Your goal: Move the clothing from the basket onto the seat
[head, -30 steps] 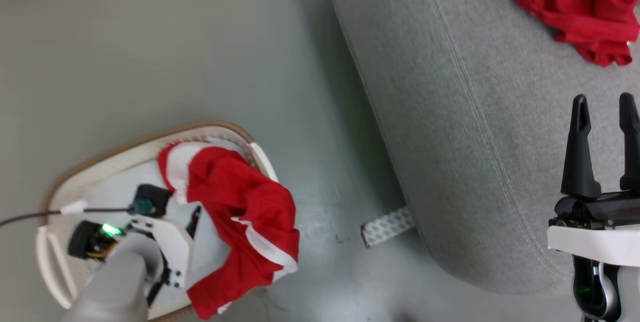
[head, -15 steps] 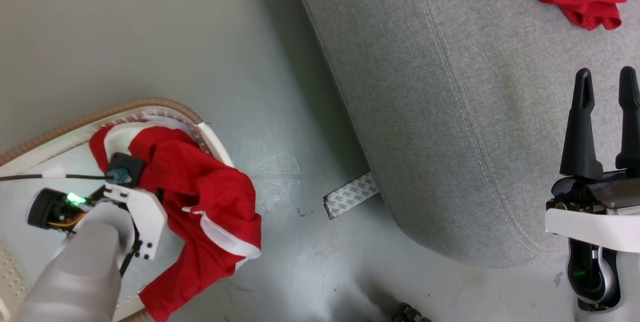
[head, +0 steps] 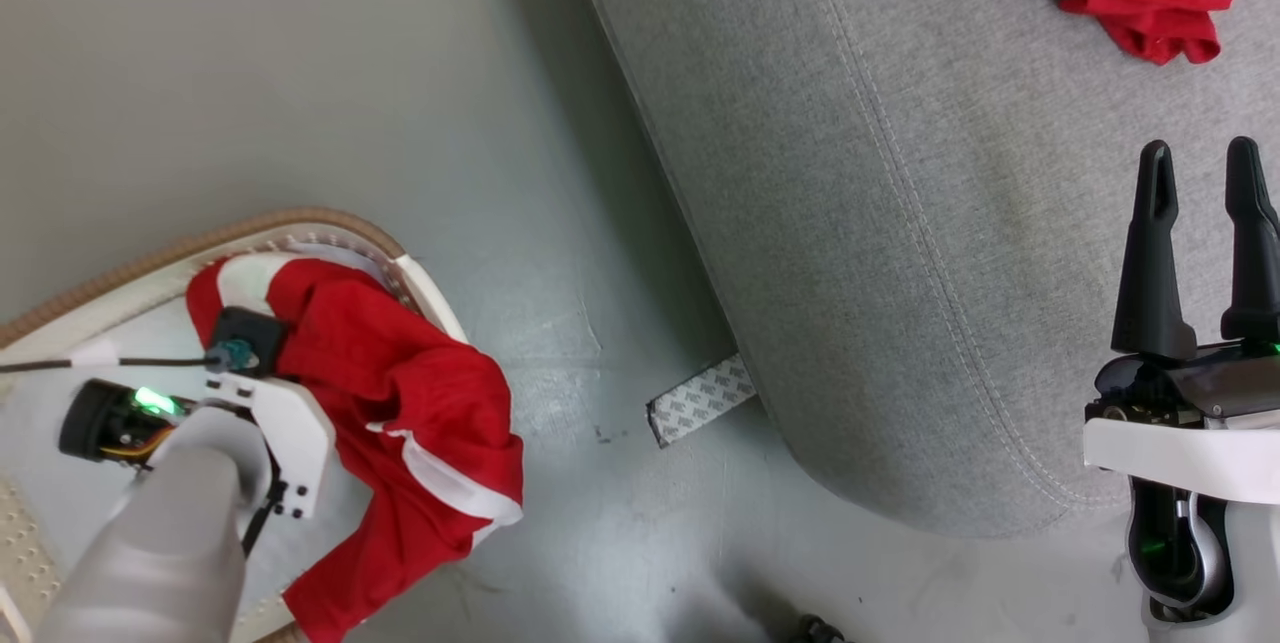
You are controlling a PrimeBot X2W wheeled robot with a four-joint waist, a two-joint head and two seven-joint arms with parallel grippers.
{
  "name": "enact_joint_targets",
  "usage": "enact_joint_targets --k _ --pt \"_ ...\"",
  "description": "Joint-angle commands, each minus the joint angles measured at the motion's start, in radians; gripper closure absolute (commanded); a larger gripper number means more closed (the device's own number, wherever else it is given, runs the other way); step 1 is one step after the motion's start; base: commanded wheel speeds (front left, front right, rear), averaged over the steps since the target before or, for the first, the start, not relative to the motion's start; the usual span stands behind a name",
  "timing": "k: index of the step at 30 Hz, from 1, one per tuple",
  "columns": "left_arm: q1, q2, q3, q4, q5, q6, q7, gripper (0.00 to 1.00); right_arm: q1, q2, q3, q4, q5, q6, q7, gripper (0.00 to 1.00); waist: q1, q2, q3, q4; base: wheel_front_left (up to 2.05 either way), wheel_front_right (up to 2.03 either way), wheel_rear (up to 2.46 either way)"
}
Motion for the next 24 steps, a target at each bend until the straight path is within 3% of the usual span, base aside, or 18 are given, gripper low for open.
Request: enact_joint_targets --k 1,13,24 --pt "0.012 -0.003 0.001 0.003 -0.013 -0.002 -0.010 1.00 -0.010 0.003 0.000 0.006 -0.008 -0.002 0.000 0.00 -0.0001 0.0000 -0.015 0.006 0.00 0.00 0.00" --pt "0.101 -0.112 0.005 -0.028 -0.075 -0.029 -0.049 1.00 0.033 0.002 -0.016 0.035 -0.099 -0.002 0.001 0.00 -0.0001 0.0000 -0.213 0.078 0.00 0.00 0.00" --pt "0.251 -0.198 0.009 -0.230 -0.116 -0.044 -0.050 1.00 0.111 -0.052 -0.021 0.073 -0.145 -0.002 0.001 0.00 -0.0001 0.0000 -0.459 0.212 0.00 0.00 0.00"
